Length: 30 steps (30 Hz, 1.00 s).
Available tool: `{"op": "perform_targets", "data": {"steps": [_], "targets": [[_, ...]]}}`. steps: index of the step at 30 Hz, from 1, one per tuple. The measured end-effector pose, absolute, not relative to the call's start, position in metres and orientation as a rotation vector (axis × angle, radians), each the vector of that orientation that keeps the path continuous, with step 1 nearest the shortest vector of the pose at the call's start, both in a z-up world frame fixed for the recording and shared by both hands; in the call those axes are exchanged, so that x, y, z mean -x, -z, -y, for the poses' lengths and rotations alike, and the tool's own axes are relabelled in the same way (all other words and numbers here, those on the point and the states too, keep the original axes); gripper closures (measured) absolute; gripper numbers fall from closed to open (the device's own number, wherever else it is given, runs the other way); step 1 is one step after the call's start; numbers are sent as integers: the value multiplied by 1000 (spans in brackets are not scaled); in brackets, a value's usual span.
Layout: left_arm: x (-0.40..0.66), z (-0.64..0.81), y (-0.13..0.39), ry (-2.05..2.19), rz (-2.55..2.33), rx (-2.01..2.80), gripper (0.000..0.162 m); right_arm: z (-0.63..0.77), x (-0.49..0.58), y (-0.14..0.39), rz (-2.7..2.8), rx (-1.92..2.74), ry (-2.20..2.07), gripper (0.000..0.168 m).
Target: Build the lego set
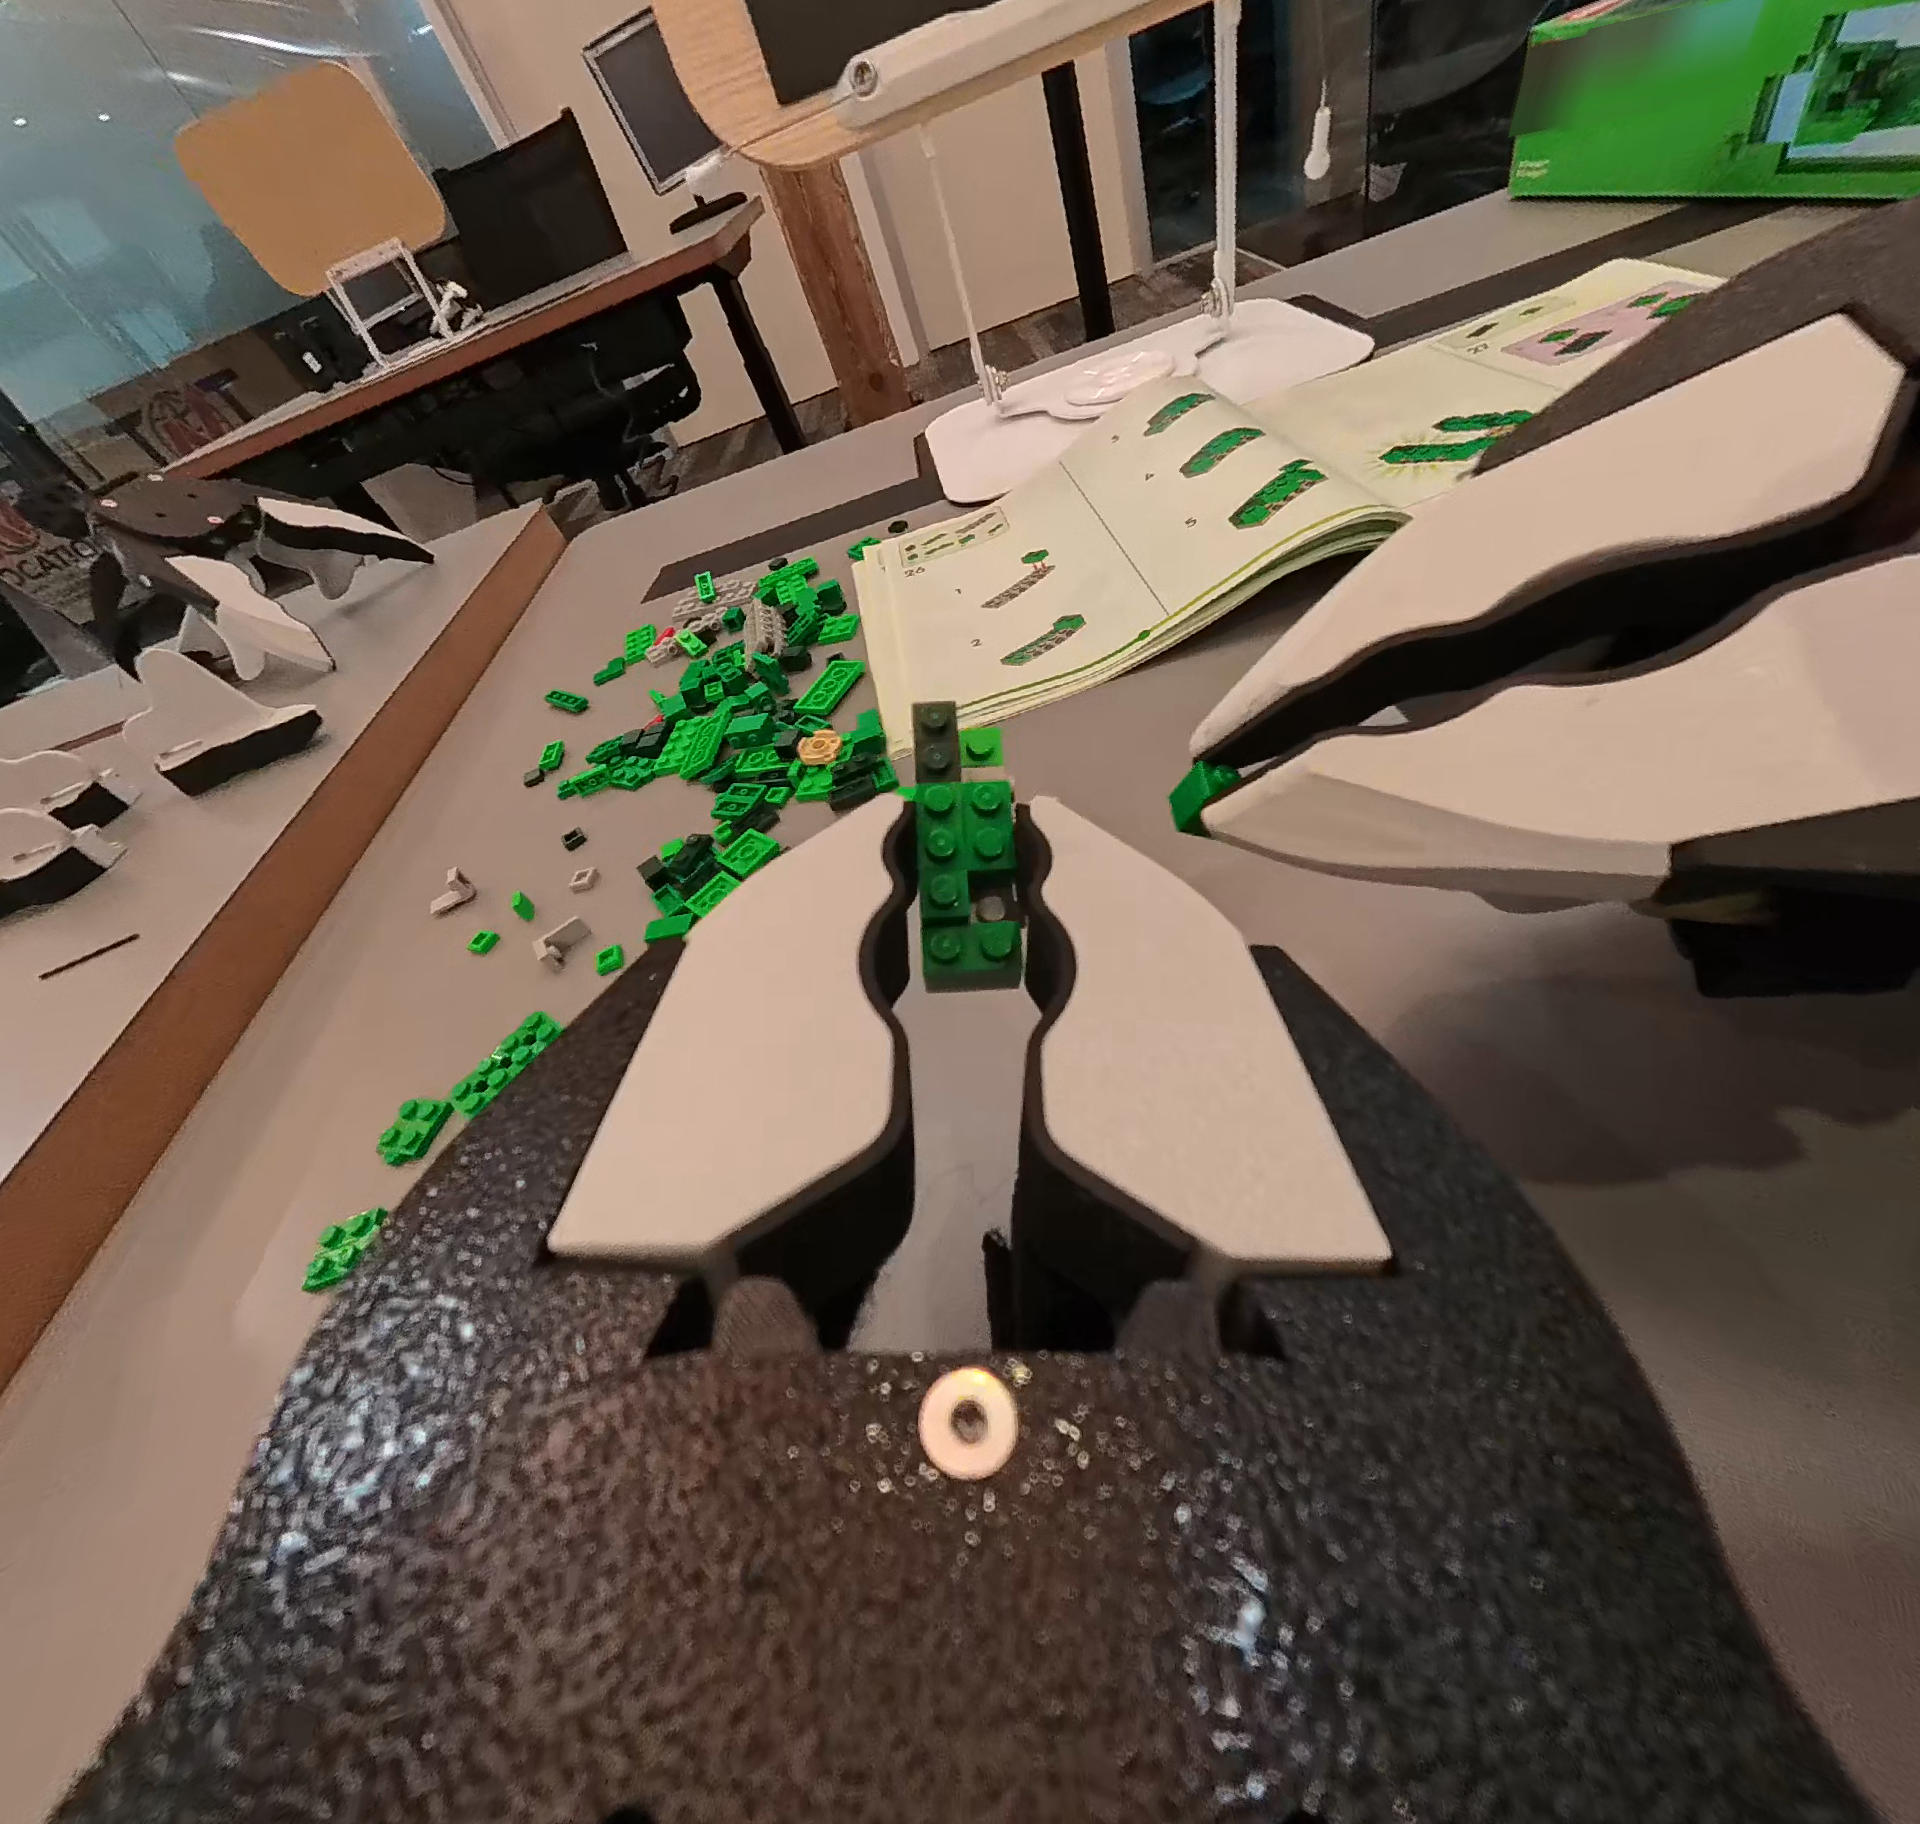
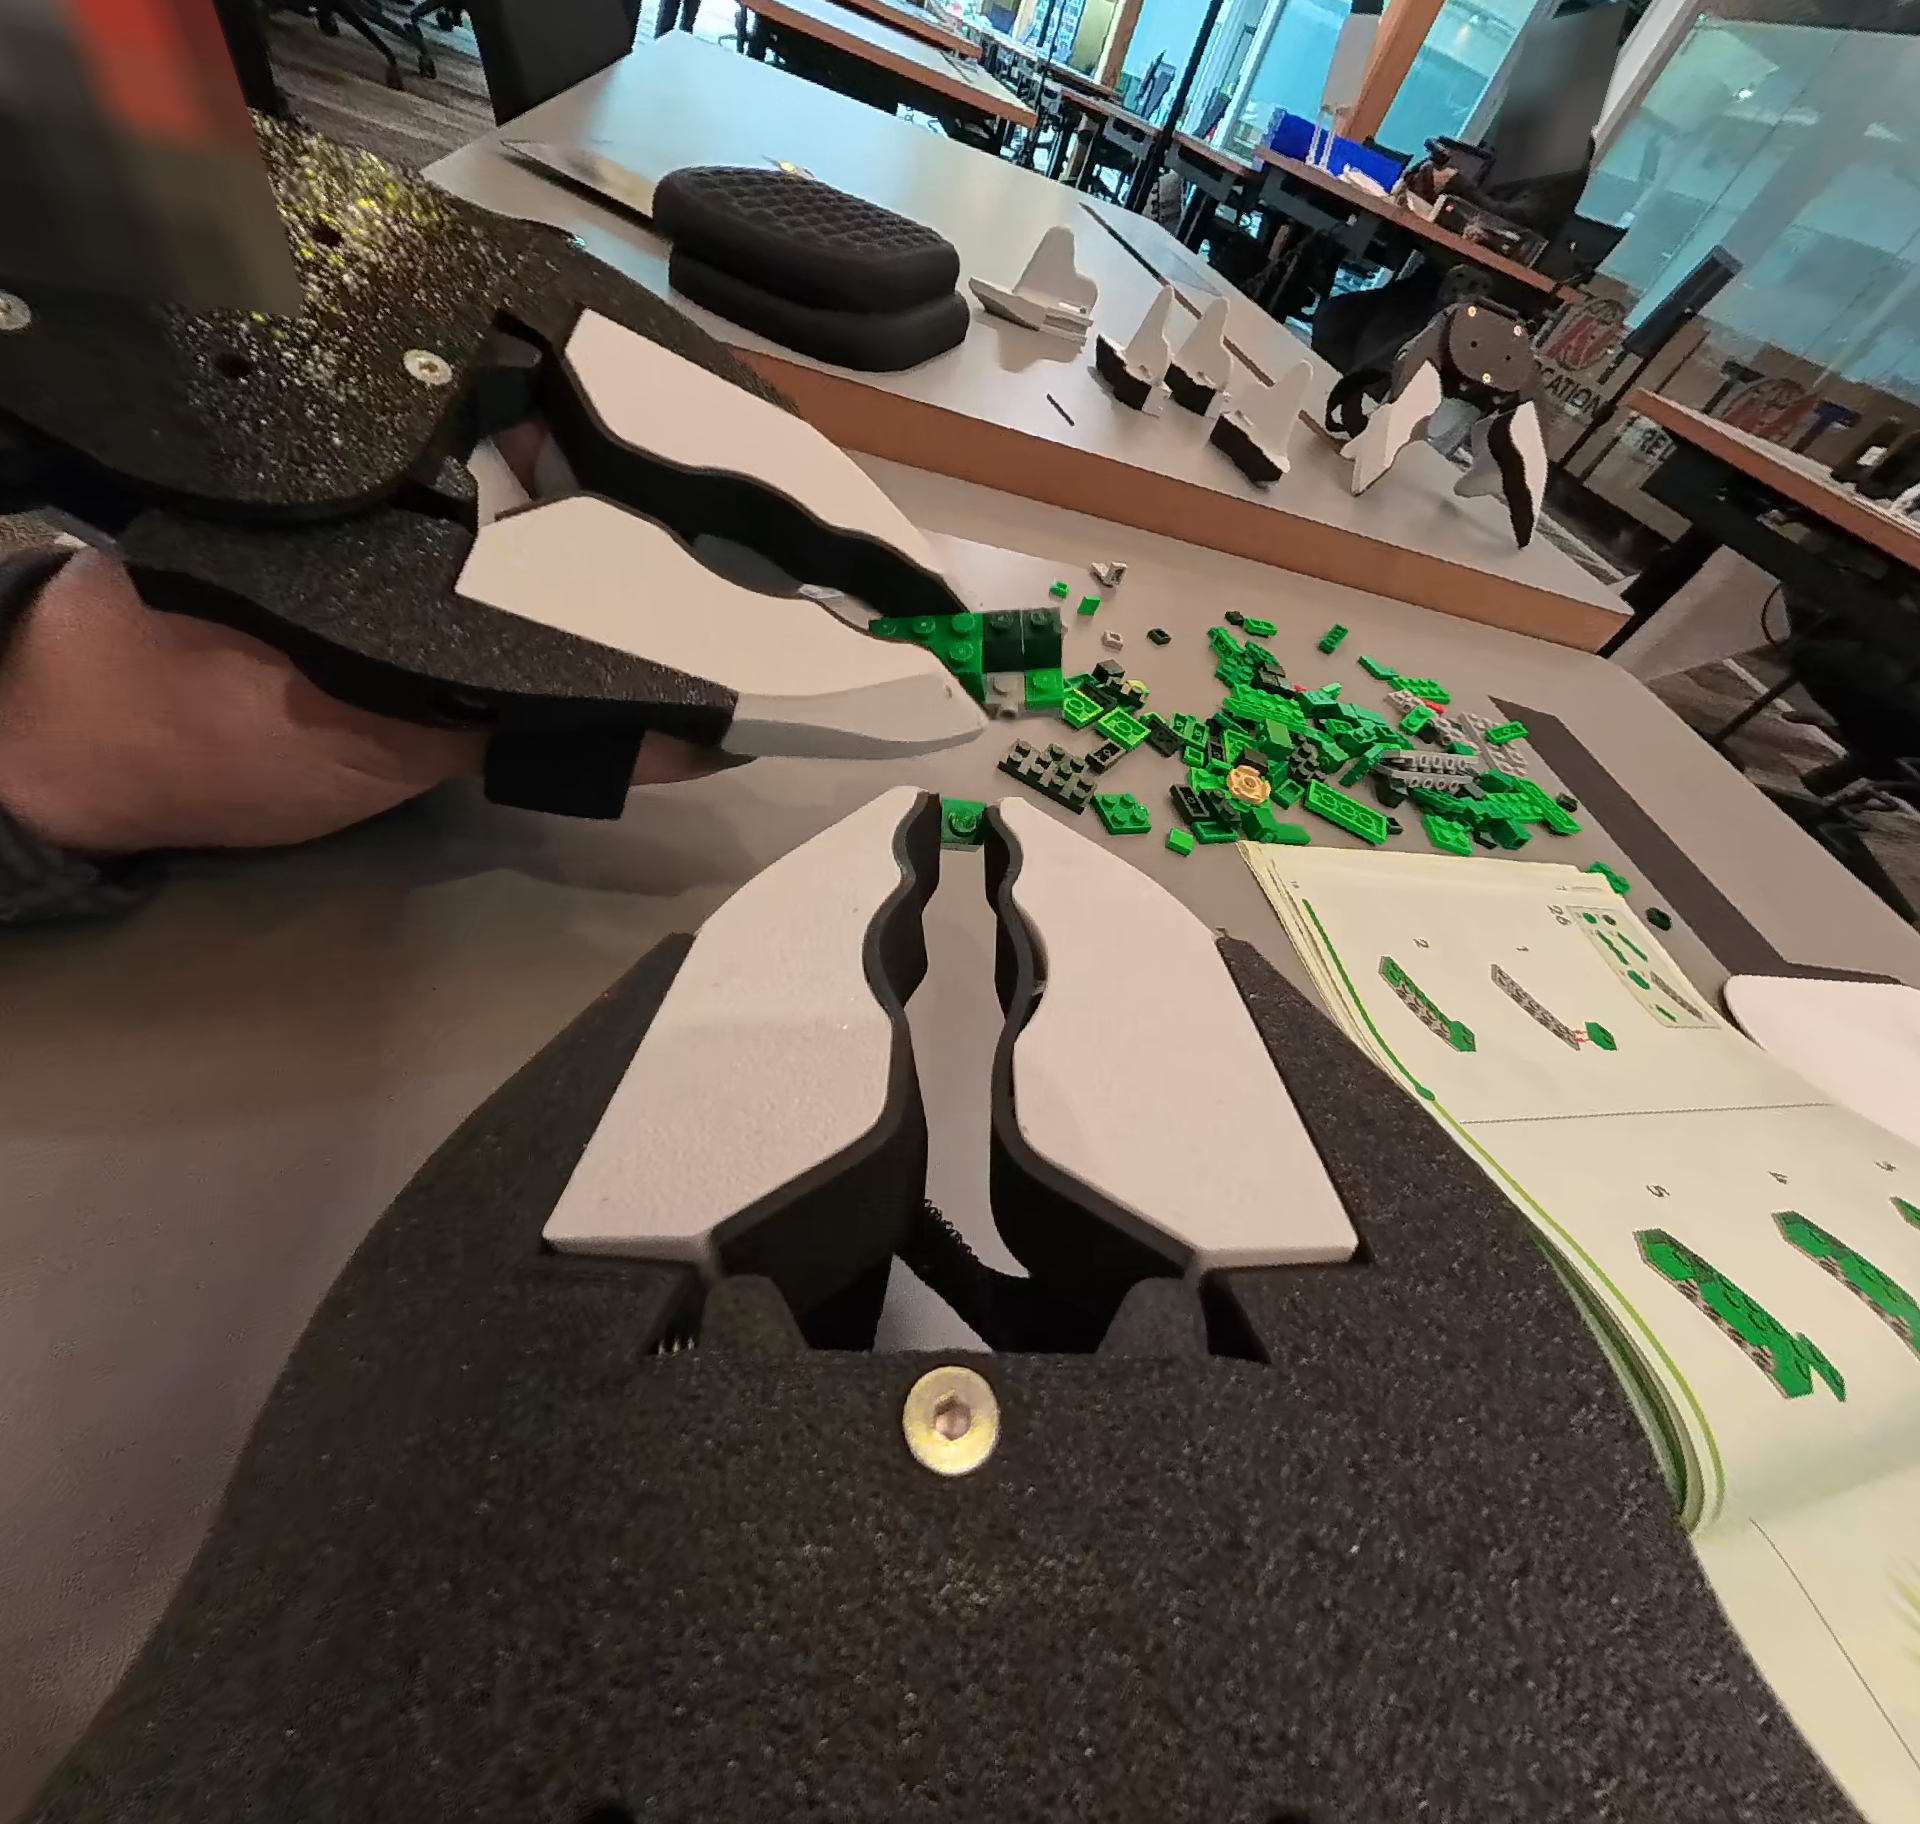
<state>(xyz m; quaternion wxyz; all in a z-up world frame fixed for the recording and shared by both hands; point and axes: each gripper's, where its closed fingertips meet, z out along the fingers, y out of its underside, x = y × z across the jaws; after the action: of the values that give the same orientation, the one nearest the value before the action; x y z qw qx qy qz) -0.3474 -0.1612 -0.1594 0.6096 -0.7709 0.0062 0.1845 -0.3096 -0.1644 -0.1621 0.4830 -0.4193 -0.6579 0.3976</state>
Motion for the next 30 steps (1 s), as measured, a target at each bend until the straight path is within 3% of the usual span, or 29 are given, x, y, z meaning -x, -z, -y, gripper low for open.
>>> {"op": "perform_targets", "data": {"steps": [30], "targets": [[355,164,158,-475,14,1776,145,165,310,158,1594,990,-972,161]]}}
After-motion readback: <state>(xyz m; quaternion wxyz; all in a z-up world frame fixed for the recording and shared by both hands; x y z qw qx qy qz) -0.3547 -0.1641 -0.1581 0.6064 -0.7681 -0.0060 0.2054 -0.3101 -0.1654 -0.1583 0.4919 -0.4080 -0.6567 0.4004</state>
